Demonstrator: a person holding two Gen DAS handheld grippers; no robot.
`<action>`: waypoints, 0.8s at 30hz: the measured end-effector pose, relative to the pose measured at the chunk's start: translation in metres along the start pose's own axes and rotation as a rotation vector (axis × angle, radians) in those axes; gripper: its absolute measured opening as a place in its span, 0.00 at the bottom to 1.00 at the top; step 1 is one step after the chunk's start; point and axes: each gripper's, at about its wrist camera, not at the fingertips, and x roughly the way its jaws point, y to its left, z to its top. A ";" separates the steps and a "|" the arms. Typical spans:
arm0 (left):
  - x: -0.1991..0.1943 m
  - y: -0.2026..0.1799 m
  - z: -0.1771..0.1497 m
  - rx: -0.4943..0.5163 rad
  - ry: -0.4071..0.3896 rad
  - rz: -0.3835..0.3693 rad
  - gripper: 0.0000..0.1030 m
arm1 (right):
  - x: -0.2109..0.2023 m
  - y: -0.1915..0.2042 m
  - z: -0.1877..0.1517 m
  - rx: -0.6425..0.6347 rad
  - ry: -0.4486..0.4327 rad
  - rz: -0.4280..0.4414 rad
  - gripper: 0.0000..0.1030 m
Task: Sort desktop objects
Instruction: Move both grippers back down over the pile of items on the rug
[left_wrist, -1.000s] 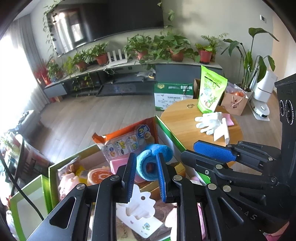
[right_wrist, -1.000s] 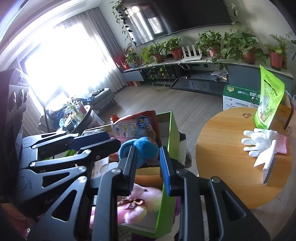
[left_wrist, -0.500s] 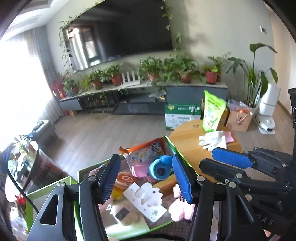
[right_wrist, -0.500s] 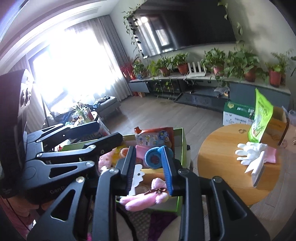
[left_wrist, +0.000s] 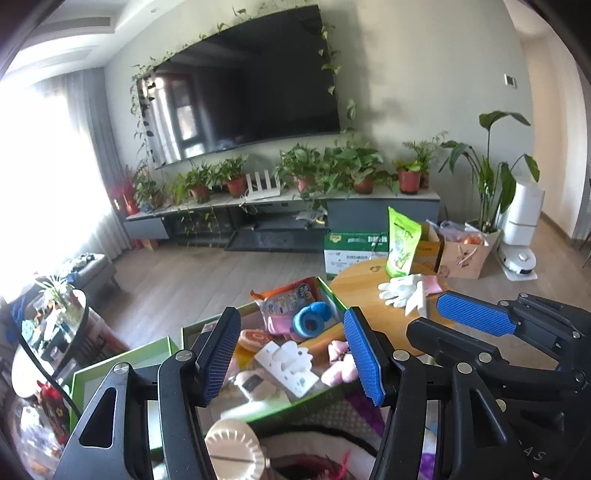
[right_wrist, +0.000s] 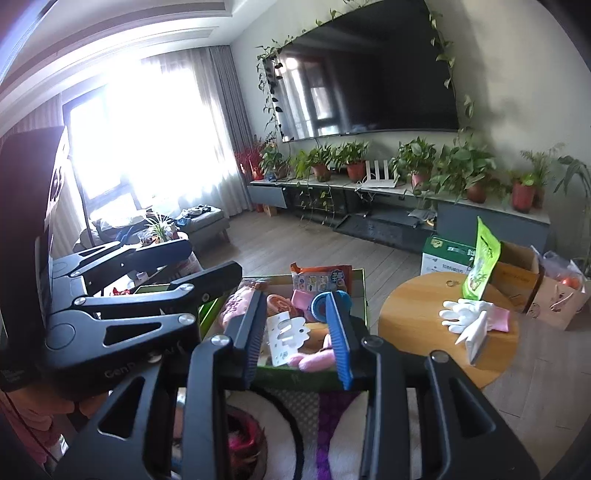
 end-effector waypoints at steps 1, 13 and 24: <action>-0.006 0.000 -0.002 -0.002 -0.007 -0.001 0.57 | -0.006 0.003 -0.001 -0.002 -0.007 -0.005 0.35; -0.074 0.003 -0.030 -0.001 -0.089 0.013 0.57 | -0.066 0.047 -0.022 -0.066 -0.075 -0.058 0.37; -0.109 0.004 -0.057 -0.011 -0.117 0.020 0.57 | -0.097 0.074 -0.043 -0.109 -0.083 -0.060 0.37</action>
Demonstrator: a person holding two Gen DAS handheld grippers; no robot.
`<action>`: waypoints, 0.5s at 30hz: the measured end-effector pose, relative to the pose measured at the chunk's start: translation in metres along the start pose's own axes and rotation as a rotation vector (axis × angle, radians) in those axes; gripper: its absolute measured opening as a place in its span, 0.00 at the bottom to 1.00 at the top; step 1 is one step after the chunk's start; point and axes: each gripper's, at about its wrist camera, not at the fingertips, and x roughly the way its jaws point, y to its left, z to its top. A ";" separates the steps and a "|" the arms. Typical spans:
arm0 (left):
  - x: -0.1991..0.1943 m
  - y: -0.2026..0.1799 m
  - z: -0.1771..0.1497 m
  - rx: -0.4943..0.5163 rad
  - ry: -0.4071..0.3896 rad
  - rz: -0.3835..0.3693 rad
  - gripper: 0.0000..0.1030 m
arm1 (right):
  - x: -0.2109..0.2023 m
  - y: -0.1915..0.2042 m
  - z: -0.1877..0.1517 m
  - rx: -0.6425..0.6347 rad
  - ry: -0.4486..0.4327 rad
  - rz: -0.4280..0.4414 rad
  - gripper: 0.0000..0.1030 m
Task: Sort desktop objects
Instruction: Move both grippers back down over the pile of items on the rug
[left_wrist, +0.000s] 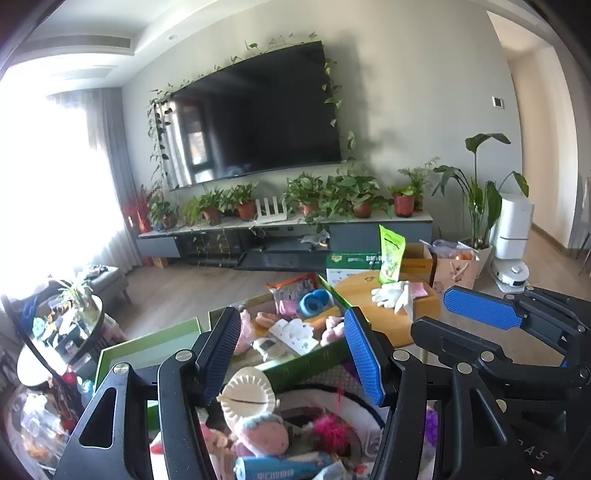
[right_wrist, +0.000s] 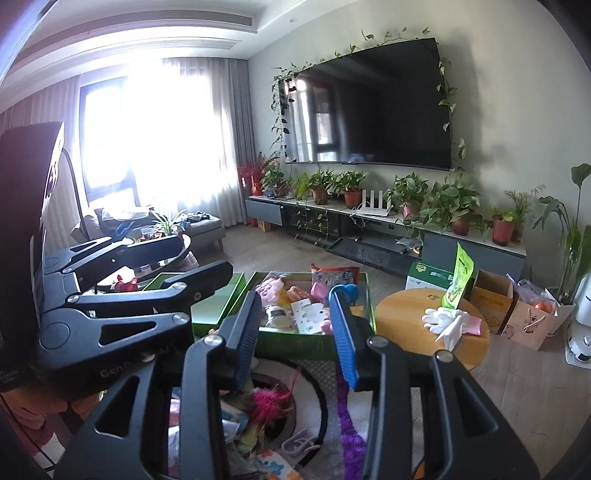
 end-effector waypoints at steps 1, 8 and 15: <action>-0.003 0.000 -0.002 -0.002 0.000 0.000 0.57 | -0.001 0.001 -0.001 0.000 0.002 0.003 0.37; -0.022 0.005 -0.024 -0.027 0.002 -0.014 0.57 | -0.016 0.016 -0.015 -0.015 0.020 0.023 0.38; -0.036 0.013 -0.051 -0.055 0.029 -0.005 0.57 | -0.022 0.033 -0.034 -0.027 0.052 0.064 0.43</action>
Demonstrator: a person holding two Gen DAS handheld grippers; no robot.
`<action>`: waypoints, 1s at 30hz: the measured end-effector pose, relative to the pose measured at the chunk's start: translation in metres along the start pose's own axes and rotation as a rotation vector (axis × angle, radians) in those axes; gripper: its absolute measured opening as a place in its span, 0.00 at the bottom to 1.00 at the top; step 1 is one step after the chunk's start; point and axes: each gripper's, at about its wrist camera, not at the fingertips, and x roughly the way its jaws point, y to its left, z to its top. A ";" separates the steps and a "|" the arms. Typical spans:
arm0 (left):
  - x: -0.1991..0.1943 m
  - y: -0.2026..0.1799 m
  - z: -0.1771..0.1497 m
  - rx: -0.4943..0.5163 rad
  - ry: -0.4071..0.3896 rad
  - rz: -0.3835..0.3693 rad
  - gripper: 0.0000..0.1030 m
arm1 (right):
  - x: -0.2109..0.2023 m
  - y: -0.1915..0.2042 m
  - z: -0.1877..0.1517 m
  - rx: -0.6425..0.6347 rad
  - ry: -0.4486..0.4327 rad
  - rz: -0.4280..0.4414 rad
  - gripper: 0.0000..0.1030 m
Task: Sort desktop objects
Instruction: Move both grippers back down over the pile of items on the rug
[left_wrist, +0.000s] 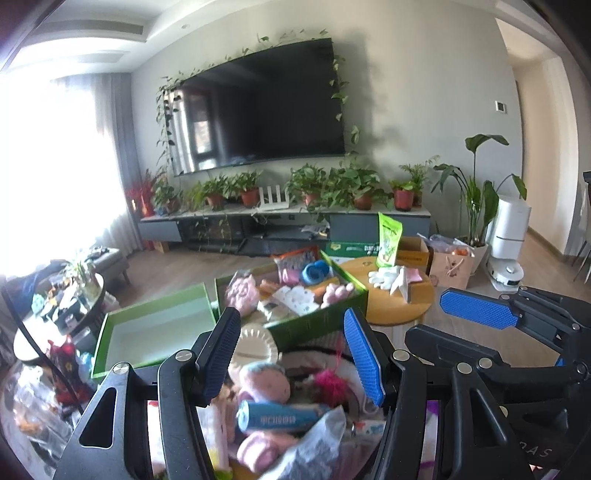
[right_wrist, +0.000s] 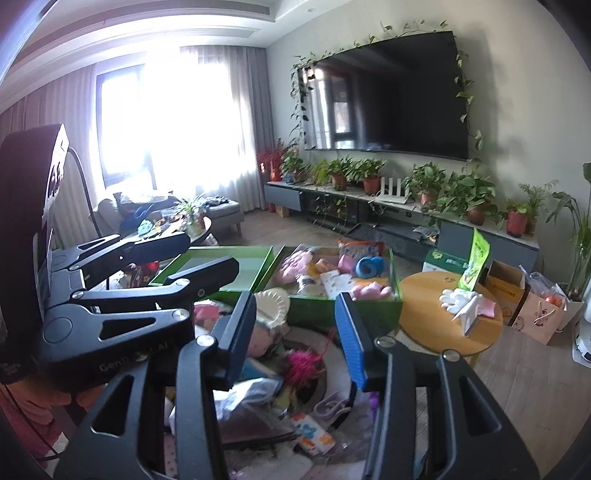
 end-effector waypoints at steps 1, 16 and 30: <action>-0.001 0.002 -0.004 -0.007 0.005 0.000 0.57 | 0.000 0.002 -0.001 -0.003 0.005 0.004 0.44; -0.023 0.019 -0.057 -0.087 0.062 0.008 0.57 | -0.004 0.040 -0.038 -0.042 0.086 0.076 0.53; -0.015 0.021 -0.117 -0.160 0.169 -0.043 0.57 | 0.004 0.043 -0.074 -0.045 0.168 0.115 0.57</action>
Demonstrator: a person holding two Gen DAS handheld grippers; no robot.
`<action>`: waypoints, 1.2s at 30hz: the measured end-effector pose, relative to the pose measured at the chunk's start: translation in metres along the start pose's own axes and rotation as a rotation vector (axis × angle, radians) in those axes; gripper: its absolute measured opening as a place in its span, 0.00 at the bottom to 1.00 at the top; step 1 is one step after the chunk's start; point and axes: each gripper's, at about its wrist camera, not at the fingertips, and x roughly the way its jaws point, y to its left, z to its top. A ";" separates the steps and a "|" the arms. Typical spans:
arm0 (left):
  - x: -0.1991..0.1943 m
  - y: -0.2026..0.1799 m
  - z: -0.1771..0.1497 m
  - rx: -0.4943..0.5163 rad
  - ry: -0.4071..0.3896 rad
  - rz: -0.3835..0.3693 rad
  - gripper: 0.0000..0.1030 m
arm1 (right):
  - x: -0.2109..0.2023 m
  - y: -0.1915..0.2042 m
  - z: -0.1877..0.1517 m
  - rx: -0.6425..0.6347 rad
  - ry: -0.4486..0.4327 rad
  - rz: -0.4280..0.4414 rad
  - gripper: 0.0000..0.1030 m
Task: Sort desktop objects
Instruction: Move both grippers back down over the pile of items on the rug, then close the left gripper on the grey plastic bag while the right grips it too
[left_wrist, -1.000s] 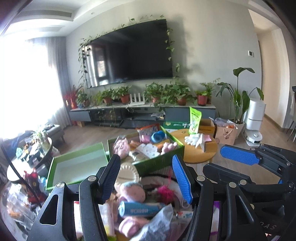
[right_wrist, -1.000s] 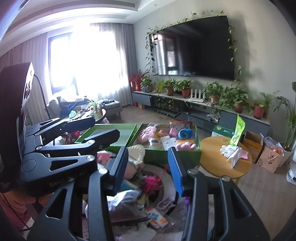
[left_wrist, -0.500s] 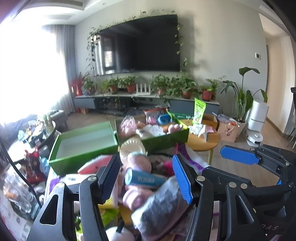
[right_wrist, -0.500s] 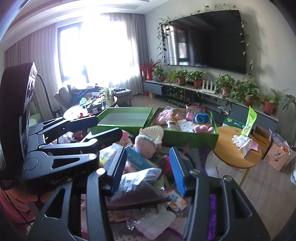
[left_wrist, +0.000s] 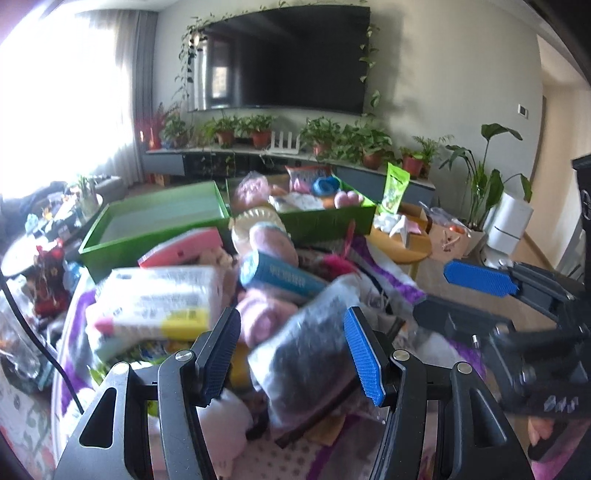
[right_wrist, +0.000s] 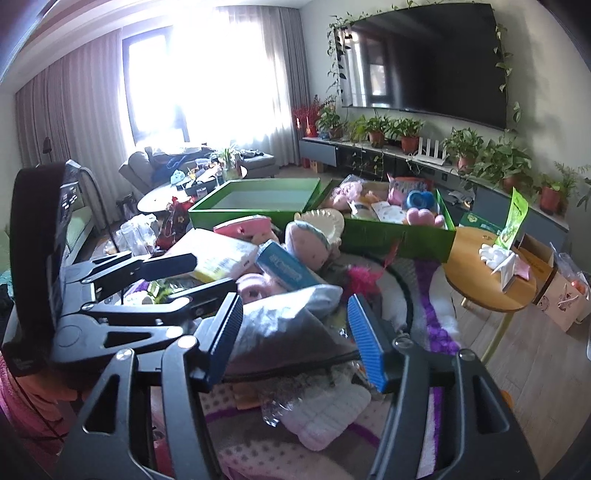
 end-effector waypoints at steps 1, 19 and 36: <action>0.001 -0.001 -0.003 -0.001 0.007 -0.009 0.57 | 0.002 -0.003 -0.002 0.007 0.005 0.003 0.57; 0.025 -0.015 -0.030 0.006 0.093 -0.103 0.57 | 0.054 -0.035 -0.016 0.082 0.102 0.073 0.59; 0.027 -0.010 -0.034 -0.006 0.113 -0.114 0.57 | 0.082 -0.024 -0.018 0.026 0.231 0.157 0.19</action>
